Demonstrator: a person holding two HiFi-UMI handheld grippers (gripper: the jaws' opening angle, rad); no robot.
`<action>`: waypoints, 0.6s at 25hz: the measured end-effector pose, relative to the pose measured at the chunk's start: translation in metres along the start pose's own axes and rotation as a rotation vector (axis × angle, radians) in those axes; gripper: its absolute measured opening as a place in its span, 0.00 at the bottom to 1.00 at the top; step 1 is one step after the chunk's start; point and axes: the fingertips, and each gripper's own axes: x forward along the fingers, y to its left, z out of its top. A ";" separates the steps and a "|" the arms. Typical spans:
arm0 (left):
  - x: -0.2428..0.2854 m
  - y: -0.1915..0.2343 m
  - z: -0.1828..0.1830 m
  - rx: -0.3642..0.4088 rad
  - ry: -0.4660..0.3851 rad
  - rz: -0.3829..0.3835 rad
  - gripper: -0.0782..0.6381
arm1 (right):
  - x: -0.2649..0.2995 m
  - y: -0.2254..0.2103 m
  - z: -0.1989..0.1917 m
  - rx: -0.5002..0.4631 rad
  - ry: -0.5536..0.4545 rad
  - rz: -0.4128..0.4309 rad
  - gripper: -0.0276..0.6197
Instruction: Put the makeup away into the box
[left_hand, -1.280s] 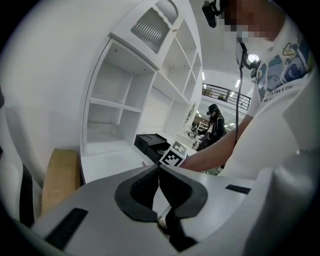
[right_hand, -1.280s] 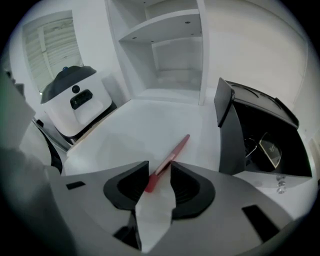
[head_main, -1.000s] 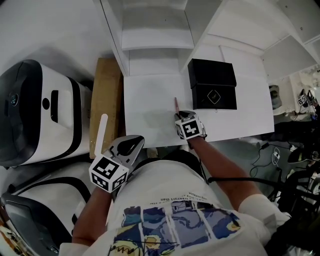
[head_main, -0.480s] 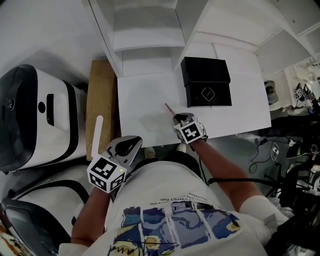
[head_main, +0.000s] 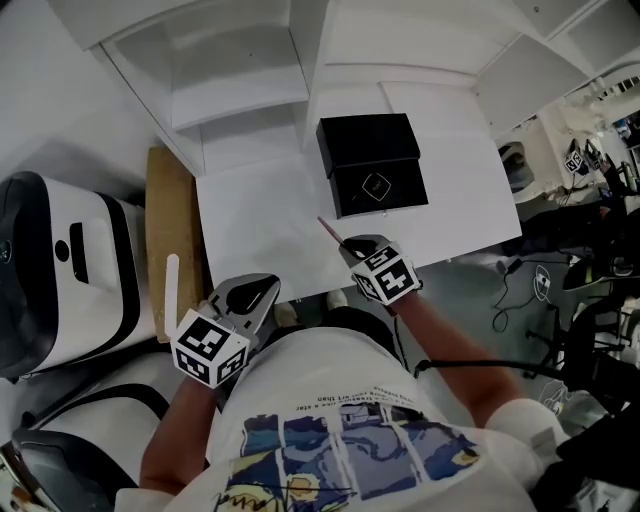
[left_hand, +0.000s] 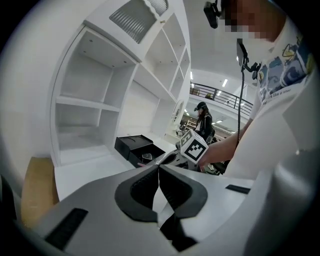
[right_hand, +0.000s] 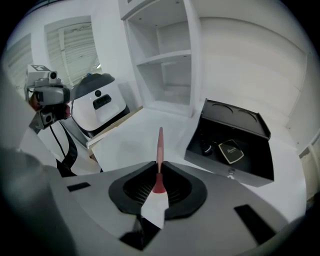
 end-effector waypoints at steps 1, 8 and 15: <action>0.006 -0.003 0.004 0.007 -0.001 -0.008 0.13 | -0.007 -0.008 0.000 0.010 -0.006 -0.007 0.14; 0.039 -0.017 0.023 0.031 0.000 -0.019 0.13 | -0.038 -0.083 -0.014 0.056 0.002 -0.066 0.14; 0.058 -0.021 0.038 0.023 -0.014 0.023 0.13 | -0.041 -0.160 -0.017 0.037 0.053 -0.121 0.14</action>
